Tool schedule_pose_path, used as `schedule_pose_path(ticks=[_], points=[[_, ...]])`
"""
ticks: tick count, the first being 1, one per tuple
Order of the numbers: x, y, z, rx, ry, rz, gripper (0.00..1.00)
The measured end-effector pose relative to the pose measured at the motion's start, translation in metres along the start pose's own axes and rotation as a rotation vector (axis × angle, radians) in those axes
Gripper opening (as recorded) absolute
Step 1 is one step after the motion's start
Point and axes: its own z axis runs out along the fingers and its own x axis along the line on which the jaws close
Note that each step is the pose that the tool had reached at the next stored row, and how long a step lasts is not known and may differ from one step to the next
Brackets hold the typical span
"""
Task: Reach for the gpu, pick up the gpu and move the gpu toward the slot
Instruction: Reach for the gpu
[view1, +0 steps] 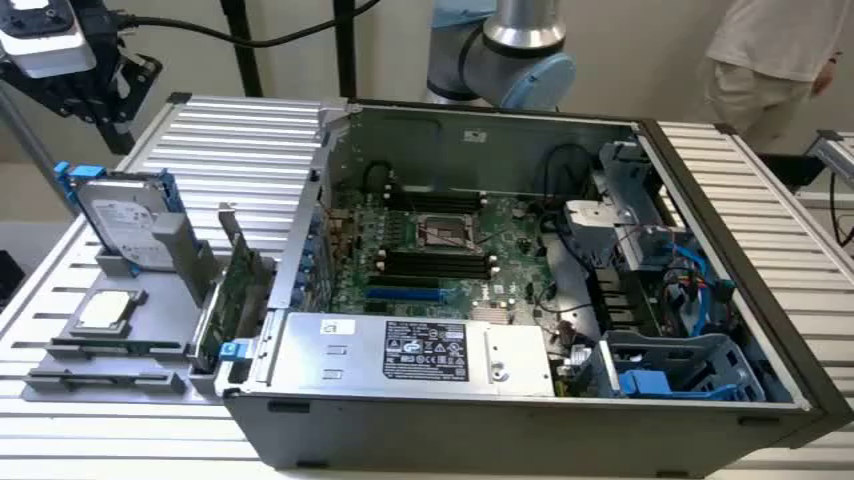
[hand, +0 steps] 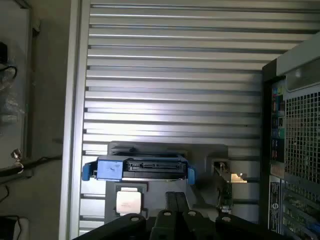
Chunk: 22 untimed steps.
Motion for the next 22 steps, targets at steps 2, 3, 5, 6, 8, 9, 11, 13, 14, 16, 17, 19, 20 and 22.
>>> schedule_pose_path(ticks=[2, 3, 5, 6, 8, 9, 11, 13, 14, 16, 17, 19, 20, 22], points=[[0.0, 0.0, 0.0, 0.0, 0.0001, 0.0, 0.11], [0.0, 0.0, 0.0, 0.0, 0.0002, 0.0, 0.11], [0.0, 0.0, 0.0, 0.0, 0.0002, 0.0, 0.11], [0.0, 0.0, 0.0, 0.0, 0.0003, 0.0, 0.11], [0.0, 0.0, 0.0, 0.0, 0.0003, 0.0, 0.11], [0.0, 0.0, 0.0, 0.0, 0.0004, 0.0, 0.11], [0.0, 0.0, 0.0, 0.0, 0.0005, 0.0, 0.11], [0.0, 0.0, 0.0, 0.0, 0.0005, 0.0, 0.11], [0.0, -0.0002, -0.0001, 0.0001, 0.0006, 0.0, 0.11], [-0.002, -0.0023, -0.0001, 0.0, 0.0005, 0.0, 0.11], [-0.003, -0.0051, -0.0002, -0.0001, 0.0005, 0.0, 0.11], [-0.006, -0.0114, -0.0004, 0.0, 0.0006, 0.0, 0.11], [-0.009, -0.0147, -0.0006, 0.0, 0.0006, 0.0, 0.11], [-0.013, -0.021, -0.0008, 0.0, 0.0007, 0.0, 0.11]])
